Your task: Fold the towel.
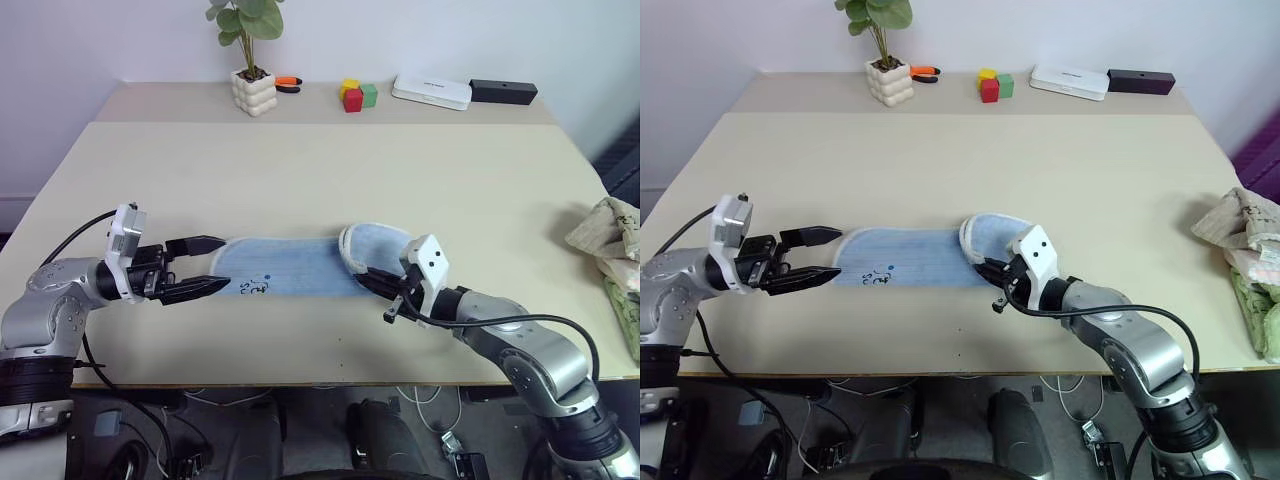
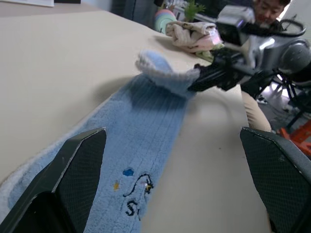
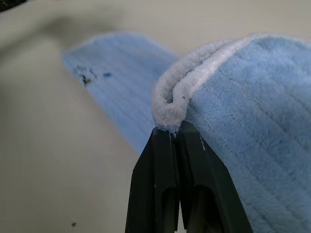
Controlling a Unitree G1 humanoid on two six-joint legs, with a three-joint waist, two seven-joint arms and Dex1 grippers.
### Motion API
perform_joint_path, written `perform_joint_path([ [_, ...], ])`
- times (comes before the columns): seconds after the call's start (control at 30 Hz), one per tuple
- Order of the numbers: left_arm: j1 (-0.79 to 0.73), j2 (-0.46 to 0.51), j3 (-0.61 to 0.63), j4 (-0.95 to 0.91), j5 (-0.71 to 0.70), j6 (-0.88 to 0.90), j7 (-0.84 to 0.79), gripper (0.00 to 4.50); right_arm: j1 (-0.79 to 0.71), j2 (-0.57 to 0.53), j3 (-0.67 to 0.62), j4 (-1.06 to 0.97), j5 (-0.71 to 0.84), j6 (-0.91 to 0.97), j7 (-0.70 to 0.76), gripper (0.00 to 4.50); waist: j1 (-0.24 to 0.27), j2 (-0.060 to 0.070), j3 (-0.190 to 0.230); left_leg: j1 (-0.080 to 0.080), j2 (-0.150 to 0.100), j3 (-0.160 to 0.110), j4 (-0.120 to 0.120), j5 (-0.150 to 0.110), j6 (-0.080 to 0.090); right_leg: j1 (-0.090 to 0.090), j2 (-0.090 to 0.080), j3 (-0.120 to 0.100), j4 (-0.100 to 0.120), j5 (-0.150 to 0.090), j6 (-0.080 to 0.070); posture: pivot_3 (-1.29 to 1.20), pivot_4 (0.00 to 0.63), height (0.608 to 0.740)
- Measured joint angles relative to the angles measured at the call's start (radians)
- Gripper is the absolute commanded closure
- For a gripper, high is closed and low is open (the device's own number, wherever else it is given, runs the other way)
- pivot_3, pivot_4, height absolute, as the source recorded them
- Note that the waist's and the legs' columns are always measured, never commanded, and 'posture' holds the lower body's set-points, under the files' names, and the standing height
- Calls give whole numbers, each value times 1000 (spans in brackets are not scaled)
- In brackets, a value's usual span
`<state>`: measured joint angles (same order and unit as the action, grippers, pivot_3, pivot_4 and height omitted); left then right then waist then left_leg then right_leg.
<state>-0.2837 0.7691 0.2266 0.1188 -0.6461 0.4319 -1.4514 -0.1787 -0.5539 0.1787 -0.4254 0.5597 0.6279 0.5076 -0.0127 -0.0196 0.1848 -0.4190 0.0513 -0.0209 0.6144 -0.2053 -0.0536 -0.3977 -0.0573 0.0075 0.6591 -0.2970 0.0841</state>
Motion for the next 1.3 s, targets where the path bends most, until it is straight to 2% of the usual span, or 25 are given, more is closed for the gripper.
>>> perform_joint_path([
  [0.43,16,12,7,-34,-23,22,27,0,-29,90,43,80,-85,-25,51,4463,0,0,0,0,0,0,0,0,0,0,0,0,1,1,2,0,150,740],
  [0.53,16,12,7,-36,-26,22,32,0,-29,97,41,83,-90,-25,58,3710,0,0,0,0,0,0,0,0,0,0,0,0,1,1,2,0,150,740],
  [0.77,13,12,7,-37,-27,22,38,0,-32,122,17,101,-106,-25,51,275,0,0,0,0,0,0,0,0,0,0,0,0,1,1,2,0,150,740],
  [0.8,13,12,7,-37,-27,22,38,0,-32,122,4,100,-104,-24,51,20,1,0,0,0,0,0,0,0,0,0,0,0,1,1,2,0,150,740],
  [1.07,-5,11,3,-32,-26,21,37,0,-99,154,-172,5,75,15,62,20,0,0,0,1,0,0,0,0,0,0,0,0,2,1,2,0,150,740],
  [1.17,-6,9,0,-22,-25,20,37,0,-103,150,-195,25,71,-1,66,824,1,0,0,1,0,0,0,0,0,-1,0,0,2,1,2,0,150,740],
  [1.3,-7,5,-7,-21,-25,19,37,0,-110,140,-179,81,-28,-94,69,2717,0,0,0,1,0,0,0,0,0,-1,0,0,2,1,2,0,150,740],
])
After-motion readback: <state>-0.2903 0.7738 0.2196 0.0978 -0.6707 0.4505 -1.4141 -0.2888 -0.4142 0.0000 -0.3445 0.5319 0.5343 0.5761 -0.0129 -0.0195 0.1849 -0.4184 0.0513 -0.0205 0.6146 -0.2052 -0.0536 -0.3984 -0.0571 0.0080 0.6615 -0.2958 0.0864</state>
